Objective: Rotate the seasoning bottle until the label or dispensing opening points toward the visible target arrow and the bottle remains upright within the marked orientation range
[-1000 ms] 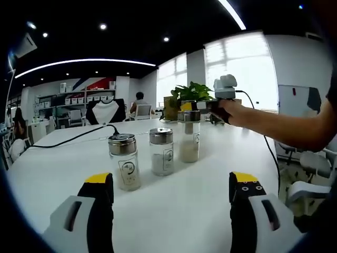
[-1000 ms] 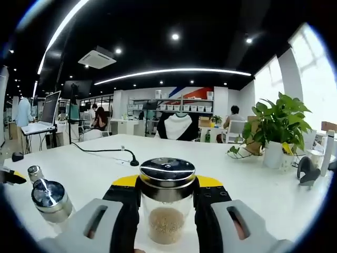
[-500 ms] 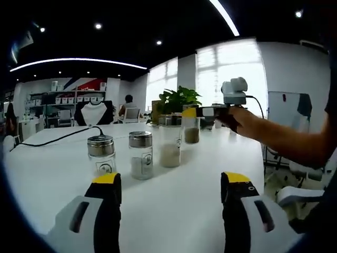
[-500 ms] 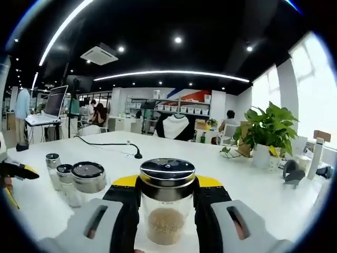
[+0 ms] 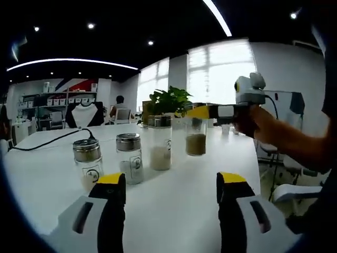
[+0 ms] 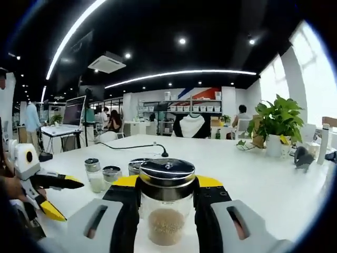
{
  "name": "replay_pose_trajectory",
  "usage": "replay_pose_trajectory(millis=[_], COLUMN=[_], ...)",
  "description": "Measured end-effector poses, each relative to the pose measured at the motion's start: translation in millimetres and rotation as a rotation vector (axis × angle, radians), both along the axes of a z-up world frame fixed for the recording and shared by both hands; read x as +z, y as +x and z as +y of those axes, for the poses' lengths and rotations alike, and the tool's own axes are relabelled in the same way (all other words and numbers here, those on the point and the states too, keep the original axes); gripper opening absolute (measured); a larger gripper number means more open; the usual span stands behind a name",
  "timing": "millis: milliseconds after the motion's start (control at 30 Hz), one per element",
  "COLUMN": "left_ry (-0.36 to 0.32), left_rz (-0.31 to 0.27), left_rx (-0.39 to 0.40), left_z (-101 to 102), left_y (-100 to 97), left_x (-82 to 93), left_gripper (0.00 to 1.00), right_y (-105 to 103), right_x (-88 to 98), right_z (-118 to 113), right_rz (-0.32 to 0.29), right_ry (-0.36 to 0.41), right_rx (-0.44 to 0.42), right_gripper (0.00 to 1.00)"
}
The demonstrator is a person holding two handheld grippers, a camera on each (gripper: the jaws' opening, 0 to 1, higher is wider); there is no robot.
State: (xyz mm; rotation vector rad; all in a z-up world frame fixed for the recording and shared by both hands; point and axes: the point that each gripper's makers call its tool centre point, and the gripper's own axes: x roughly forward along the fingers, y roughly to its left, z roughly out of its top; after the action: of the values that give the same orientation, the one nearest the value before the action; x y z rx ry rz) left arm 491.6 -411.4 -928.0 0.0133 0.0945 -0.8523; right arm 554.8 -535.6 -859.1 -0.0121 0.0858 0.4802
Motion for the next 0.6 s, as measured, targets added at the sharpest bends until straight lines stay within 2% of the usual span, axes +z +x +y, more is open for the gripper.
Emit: replay_pose_trajectory(millis=[100, 267, 400, 600], left_ry=[0.008, 0.014, 0.04, 0.056], left_rz=[-0.013, -0.012, -0.018, -0.012], left_rx=[-0.013, -0.031, -0.04, -0.048], left_z=[-3.5, -6.0, -4.7, -2.3], left_y=[0.2, -3.5, -8.9, -10.7], left_x=[1.7, 0.7, -1.9, -4.4], left_gripper=[0.72, 0.72, 0.72, 0.72], right_y=[-8.7, -24.2, -33.5, -49.5], right_x=[-4.9, -12.4, -9.8, -2.9], right_z=[16.2, 44.1, 58.3, 88.8], right_rz=[0.024, 0.018, 0.019, -0.015], right_ry=[0.03, -0.005, 0.026, -0.003], right_rx=[0.057, 0.141, 0.191, 0.296], right_gripper=[0.37, 0.37, 0.37, 0.37])
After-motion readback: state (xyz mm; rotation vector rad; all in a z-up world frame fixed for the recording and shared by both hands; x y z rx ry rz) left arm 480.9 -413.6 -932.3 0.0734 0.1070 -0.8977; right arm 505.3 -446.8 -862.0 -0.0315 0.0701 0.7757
